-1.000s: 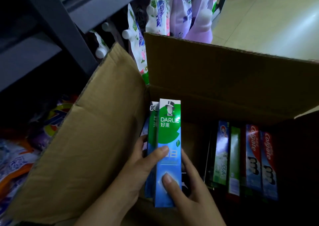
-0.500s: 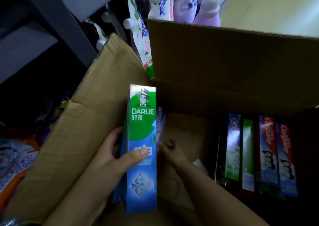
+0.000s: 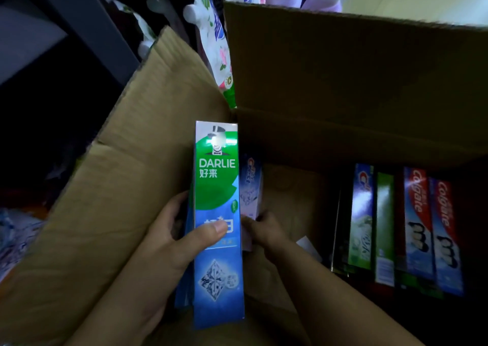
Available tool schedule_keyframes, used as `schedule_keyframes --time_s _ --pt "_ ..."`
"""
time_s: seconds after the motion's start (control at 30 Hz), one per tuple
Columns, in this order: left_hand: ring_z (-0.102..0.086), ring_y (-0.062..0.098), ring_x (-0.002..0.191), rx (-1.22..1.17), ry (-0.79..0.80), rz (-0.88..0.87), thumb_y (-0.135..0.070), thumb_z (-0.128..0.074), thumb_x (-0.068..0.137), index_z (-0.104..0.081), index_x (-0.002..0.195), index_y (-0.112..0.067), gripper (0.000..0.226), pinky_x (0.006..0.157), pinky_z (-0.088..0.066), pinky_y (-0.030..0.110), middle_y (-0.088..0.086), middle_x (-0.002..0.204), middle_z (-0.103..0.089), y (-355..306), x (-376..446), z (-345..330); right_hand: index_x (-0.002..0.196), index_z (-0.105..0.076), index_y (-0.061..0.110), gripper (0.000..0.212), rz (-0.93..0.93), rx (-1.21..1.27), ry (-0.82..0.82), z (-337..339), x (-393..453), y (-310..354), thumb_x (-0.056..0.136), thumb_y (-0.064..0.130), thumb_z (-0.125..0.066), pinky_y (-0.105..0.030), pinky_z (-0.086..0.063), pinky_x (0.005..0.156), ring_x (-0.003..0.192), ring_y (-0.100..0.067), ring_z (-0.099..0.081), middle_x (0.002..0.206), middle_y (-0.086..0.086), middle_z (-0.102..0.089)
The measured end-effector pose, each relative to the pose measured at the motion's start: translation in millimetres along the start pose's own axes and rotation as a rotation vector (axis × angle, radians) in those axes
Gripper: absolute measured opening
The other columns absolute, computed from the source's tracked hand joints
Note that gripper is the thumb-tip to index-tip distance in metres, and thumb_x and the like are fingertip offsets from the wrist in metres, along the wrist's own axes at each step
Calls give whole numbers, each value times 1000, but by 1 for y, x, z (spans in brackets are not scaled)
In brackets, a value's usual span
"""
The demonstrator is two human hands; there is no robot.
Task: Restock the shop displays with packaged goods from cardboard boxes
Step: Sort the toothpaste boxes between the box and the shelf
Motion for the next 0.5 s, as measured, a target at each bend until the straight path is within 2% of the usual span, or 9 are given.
schedule_keyframes --time_s 0.07,0.17,0.23,0.33,0.4,0.5 --pt "-72 27 79 -17 21 11 -33 -78 37 -64 109 -25 73 57 -57 30 13 96 -74 1 0 0 125 -56 7 60 -36 74 60 11 -10 -5 76 34 -77 -37 -58 73 95 -27 -69 110 -12 -69" --pt "-72 26 77 -17 41 25 -32 -86 27 -65 106 -26 82 54 -56 29 12 95 -74 2 0 -1 123 -56 13 45 -36 168 99 35 -32 -10 82 20 -74 -38 -56 76 96 -27 -69 111 -12 -69" --pt "-72 26 79 -5 32 31 -36 -89 22 -66 101 -28 83 55 -57 29 11 96 -74 6 0 -2 121 -54 17 39 -35 169 106 48 -44 -12 86 18 -70 -40 -57 76 97 -27 -68 113 -12 -68" --pt "-72 26 83 -8 18 47 -36 -79 34 -64 105 -27 73 60 -58 30 10 98 -74 11 1 -3 124 -52 13 38 -31 151 3 62 -48 -15 89 18 -65 -45 -55 82 101 -30 -65 116 -14 -65" --pt "-72 26 83 -4 15 47 -37 -77 35 -64 107 -27 74 60 -58 31 9 98 -74 12 2 -2 128 -50 12 41 -28 101 -81 67 -44 -20 90 22 -64 -47 -54 87 102 -30 -63 118 -13 -63" --pt "-72 24 79 14 -13 43 -38 -77 36 -65 106 -26 72 55 -57 28 9 96 -74 13 2 0 121 -56 12 39 33 -148 -243 72 -37 -32 89 31 -65 -47 -53 88 98 -29 -63 112 -13 -64"
Point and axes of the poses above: each hand's wrist, its own x-axis towards the middle knuckle, its own z-axis out of the back of the hand, y = z × x, the point moved 2 cm from there along x, towards the middle knuckle
